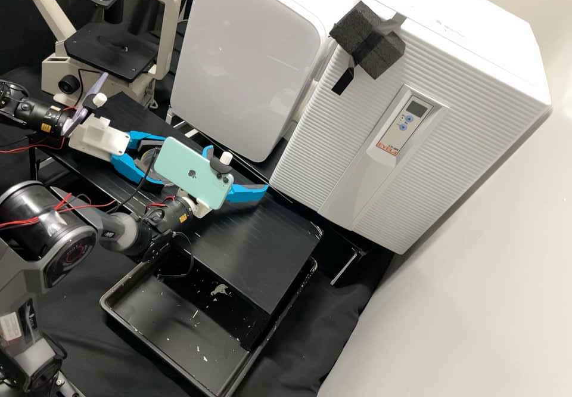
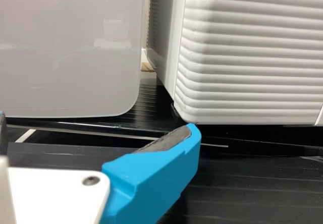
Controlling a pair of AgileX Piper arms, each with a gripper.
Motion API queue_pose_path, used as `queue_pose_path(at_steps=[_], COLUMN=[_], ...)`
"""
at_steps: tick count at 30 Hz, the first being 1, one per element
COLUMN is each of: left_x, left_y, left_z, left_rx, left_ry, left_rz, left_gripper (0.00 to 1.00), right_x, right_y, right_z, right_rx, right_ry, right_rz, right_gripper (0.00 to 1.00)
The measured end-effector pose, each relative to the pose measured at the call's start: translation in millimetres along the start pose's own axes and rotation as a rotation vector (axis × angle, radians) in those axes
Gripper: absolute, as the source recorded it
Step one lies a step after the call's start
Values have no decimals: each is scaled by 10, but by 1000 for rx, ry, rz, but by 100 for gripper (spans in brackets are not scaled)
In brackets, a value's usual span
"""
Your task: Place the petri dish on the microscope
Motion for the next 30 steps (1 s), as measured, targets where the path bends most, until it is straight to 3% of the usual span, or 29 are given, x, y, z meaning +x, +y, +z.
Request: queue_pose_path(at_steps=[4,9,15,22,24,30], left_x=[-107,-322,-697,-1150,-1268,-1521], left_y=[11,105,334,571,592,564], left_z=[-72,-208,-384,-560,-661,-914], left_rx=[2,-17,-45,-67,-77,-71], left_ry=[39,129,245,361,406,536], left_rz=[11,38,132,278,311,330], left_gripper=[0,0,0,0,0,0], right_x=[0,0,0,0,0,0], right_y=[0,0,0,0,0,0], right_z=[0,0,0,0,0,0], right_rx=[0,0,0,0,0,0], right_ry=[0,0,0,0,0,0], right_rz=[0,0,0,0,0,0], right_gripper=[100,100,100,100,100,100])
